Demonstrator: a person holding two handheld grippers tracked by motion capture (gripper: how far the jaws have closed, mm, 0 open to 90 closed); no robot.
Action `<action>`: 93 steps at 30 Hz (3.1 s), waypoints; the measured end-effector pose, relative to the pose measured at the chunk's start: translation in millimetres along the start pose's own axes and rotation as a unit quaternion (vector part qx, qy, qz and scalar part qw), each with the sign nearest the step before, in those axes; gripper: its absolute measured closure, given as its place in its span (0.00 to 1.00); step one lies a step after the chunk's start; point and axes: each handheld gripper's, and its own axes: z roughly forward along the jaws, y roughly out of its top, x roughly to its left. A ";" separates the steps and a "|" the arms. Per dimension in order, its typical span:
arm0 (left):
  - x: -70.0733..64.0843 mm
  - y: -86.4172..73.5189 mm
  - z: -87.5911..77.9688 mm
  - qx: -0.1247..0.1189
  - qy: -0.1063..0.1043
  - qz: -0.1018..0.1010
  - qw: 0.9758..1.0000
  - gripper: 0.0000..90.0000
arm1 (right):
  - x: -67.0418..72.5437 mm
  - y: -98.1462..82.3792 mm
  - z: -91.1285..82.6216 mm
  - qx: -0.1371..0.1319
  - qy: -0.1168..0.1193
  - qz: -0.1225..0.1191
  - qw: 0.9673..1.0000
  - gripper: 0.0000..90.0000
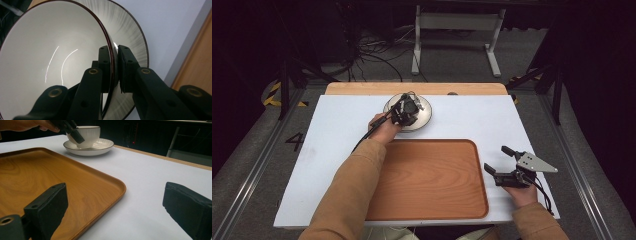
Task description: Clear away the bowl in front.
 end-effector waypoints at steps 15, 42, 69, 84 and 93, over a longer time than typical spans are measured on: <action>1.1 9.3 -38.3 -0.007 0.005 -0.010 1.000 0.91 | -0.1 0.0 0.2 0.000 -0.001 0.001 1.000 0.07; -24.4 7.4 -97.0 -0.035 -0.040 0.008 0.999 0.91 | 0.0 0.0 0.1 0.000 -0.002 -0.001 1.000 0.07; -89.1 3.6 -146.3 -0.043 -0.097 0.081 0.991 0.91 | 0.0 0.1 0.4 0.001 -0.002 -0.001 1.000 0.07; -112.0 0.9 -161.0 -0.056 -0.127 0.137 0.981 0.91 | 0.1 0.0 0.5 0.001 -0.001 -0.001 1.000 0.07; -121.3 -6.0 -153.9 -0.056 -0.156 0.154 0.974 0.91 | 0.3 0.0 0.5 0.001 -0.002 -0.001 1.000 0.07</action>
